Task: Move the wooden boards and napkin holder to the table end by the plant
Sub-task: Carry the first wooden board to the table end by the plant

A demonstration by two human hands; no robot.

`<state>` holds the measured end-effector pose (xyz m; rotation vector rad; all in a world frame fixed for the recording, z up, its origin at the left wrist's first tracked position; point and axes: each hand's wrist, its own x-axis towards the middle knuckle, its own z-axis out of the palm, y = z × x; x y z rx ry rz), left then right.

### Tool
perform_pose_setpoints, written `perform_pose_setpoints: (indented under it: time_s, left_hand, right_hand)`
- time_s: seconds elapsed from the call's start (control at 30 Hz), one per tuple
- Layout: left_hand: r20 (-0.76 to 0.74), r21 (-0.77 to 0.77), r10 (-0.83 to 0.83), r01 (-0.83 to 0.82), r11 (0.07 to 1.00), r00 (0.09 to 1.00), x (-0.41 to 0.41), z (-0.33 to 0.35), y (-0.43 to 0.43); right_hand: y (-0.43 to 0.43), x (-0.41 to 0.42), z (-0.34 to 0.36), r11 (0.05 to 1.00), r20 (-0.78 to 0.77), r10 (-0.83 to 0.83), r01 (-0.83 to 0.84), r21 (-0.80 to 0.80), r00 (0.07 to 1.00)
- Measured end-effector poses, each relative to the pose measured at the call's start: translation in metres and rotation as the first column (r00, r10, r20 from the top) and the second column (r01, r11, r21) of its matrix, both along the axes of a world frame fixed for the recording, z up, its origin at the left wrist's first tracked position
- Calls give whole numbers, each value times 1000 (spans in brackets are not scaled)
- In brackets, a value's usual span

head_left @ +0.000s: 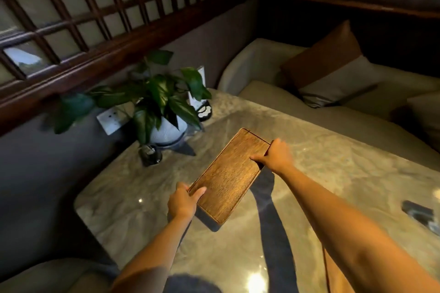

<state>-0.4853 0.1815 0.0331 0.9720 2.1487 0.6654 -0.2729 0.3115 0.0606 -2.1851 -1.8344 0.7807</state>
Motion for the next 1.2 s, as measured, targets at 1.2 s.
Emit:
perform_pose_setpoints:
  time_s: [1.2]
  left_hand:
    - [-176, -75, 190, -206, 976, 966, -96, -73, 101]
  right_hand:
    - [128, -145, -78, 954, 50, 205, -188, -233, 977]
